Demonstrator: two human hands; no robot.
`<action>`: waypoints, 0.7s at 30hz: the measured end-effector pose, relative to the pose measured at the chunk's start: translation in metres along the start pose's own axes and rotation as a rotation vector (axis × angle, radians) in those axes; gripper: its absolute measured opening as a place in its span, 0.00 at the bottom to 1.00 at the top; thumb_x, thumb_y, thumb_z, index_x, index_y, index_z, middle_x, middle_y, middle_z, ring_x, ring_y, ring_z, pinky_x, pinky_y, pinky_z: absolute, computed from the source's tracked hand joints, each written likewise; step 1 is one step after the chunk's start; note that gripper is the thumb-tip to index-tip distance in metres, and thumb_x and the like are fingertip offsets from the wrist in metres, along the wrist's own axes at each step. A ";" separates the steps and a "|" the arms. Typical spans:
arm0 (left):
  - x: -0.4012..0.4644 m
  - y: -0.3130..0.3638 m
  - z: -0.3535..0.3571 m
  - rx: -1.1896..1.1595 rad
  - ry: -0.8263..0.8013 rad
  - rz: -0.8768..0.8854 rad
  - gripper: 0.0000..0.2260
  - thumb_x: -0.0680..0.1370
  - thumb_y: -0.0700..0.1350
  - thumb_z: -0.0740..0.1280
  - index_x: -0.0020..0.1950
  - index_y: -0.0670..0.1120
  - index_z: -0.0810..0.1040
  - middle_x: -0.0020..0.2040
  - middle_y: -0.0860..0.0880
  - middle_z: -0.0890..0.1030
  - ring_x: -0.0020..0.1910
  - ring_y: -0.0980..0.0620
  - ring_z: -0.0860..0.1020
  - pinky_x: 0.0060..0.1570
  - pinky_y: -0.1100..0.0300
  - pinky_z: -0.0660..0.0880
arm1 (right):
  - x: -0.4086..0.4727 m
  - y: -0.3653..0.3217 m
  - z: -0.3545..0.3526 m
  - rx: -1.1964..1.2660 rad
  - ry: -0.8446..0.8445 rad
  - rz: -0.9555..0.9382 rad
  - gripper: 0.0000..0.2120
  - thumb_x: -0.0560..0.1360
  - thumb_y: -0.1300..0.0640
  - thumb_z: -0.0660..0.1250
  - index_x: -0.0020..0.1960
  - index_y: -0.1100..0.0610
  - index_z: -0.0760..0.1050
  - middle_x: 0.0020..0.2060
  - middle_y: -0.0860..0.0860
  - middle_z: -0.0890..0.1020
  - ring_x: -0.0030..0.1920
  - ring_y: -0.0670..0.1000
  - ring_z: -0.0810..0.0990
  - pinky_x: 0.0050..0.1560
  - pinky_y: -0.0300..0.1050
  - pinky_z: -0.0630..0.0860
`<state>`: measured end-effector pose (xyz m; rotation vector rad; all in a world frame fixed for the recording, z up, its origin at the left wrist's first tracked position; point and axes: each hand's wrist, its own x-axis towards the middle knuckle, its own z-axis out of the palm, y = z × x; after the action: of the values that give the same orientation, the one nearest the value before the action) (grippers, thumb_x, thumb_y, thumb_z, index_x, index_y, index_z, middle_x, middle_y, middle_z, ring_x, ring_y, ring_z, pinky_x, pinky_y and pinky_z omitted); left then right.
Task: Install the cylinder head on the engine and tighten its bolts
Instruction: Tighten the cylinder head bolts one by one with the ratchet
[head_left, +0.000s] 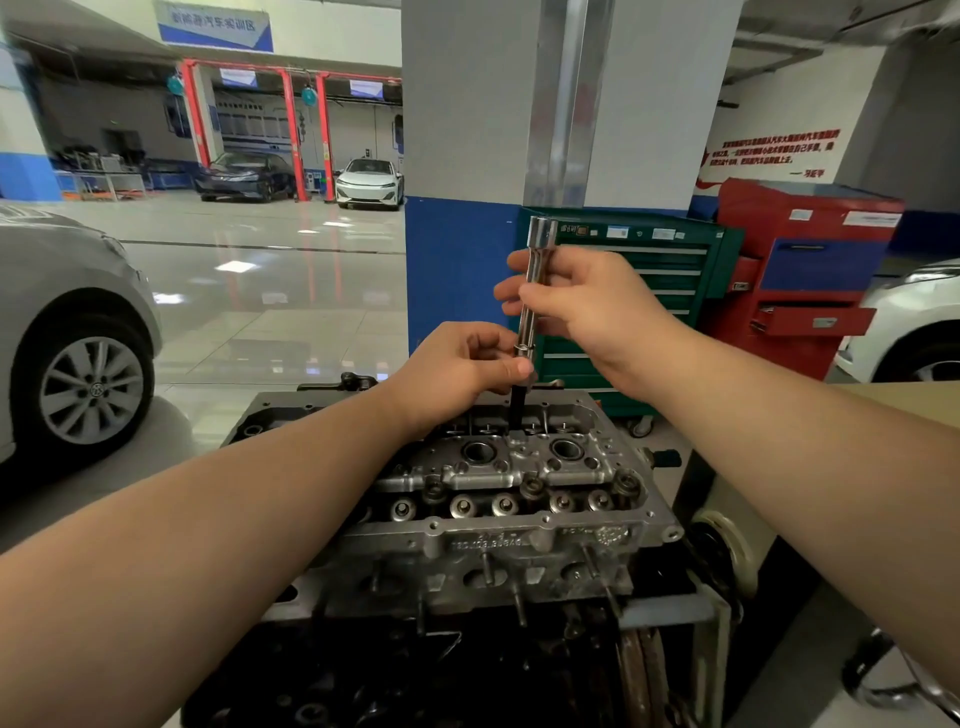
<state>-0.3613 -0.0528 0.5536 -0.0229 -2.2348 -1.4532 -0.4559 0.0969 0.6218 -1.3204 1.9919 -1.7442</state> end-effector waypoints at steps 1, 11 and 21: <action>-0.001 0.001 0.001 -0.018 -0.014 0.005 0.05 0.77 0.44 0.74 0.51 0.47 0.84 0.46 0.50 0.87 0.49 0.52 0.85 0.53 0.55 0.81 | -0.001 0.000 0.000 -0.017 0.001 -0.003 0.09 0.82 0.63 0.68 0.59 0.52 0.79 0.49 0.51 0.88 0.51 0.52 0.88 0.58 0.56 0.83; 0.000 -0.002 0.001 0.137 0.061 0.012 0.14 0.74 0.51 0.80 0.53 0.44 0.86 0.45 0.45 0.88 0.47 0.42 0.86 0.60 0.43 0.81 | -0.006 -0.011 0.012 -0.348 0.167 -0.100 0.12 0.73 0.46 0.79 0.48 0.50 0.79 0.41 0.47 0.84 0.42 0.48 0.84 0.48 0.52 0.83; 0.001 -0.002 0.002 -0.036 -0.042 -0.007 0.18 0.75 0.50 0.78 0.63 0.48 0.81 0.55 0.46 0.86 0.52 0.45 0.85 0.55 0.48 0.84 | -0.008 -0.008 0.006 -0.339 0.171 -0.078 0.11 0.73 0.53 0.80 0.50 0.50 0.79 0.41 0.49 0.85 0.43 0.51 0.85 0.50 0.58 0.84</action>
<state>-0.3633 -0.0519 0.5517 -0.0576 -2.2442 -1.5095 -0.4436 0.0989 0.6235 -1.4024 2.4494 -1.6541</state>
